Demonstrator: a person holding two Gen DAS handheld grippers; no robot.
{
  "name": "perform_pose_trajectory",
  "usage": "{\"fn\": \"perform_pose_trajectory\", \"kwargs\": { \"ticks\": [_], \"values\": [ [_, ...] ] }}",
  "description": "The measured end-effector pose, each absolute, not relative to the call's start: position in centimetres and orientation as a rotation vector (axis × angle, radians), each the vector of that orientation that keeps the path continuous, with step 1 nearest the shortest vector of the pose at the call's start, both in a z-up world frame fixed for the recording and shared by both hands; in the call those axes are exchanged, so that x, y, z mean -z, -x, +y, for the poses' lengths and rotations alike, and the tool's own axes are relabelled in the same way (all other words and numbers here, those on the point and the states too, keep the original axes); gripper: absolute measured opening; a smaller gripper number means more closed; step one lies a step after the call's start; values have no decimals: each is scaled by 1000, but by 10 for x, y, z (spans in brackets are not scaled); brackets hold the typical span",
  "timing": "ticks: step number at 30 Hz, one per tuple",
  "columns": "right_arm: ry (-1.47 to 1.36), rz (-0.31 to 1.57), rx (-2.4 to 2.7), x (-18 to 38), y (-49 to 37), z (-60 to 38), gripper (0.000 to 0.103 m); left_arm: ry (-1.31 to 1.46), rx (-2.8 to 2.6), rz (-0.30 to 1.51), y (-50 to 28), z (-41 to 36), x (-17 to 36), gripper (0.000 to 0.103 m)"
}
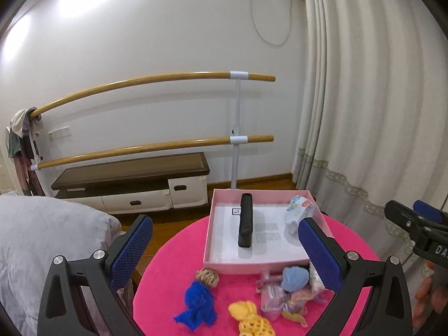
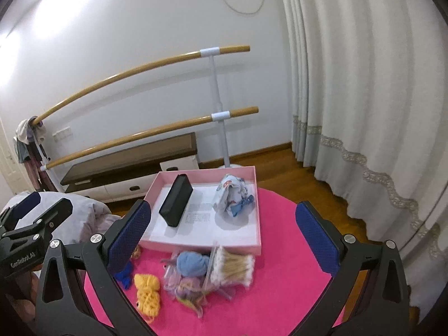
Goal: Organize soft objects
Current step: 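Withdraw both tools from the box back toward the remaining items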
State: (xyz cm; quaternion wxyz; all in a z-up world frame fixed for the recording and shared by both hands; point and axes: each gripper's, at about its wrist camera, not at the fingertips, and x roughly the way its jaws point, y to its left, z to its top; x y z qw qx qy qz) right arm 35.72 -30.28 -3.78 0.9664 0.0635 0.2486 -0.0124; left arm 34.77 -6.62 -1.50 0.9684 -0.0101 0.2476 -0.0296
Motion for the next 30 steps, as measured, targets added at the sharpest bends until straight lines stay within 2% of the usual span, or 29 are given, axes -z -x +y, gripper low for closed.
{"fn": "perform_pose_trajectory", "kwargs": {
  "ticks": [13,30],
  "values": [
    [-119,434,49,35,-289,-286,103,0,43,453,-263,-60,17,103],
    [-96,496,18,60,-286,-265,103,11,18,512,-261,-38,37,103]
  ]
}}
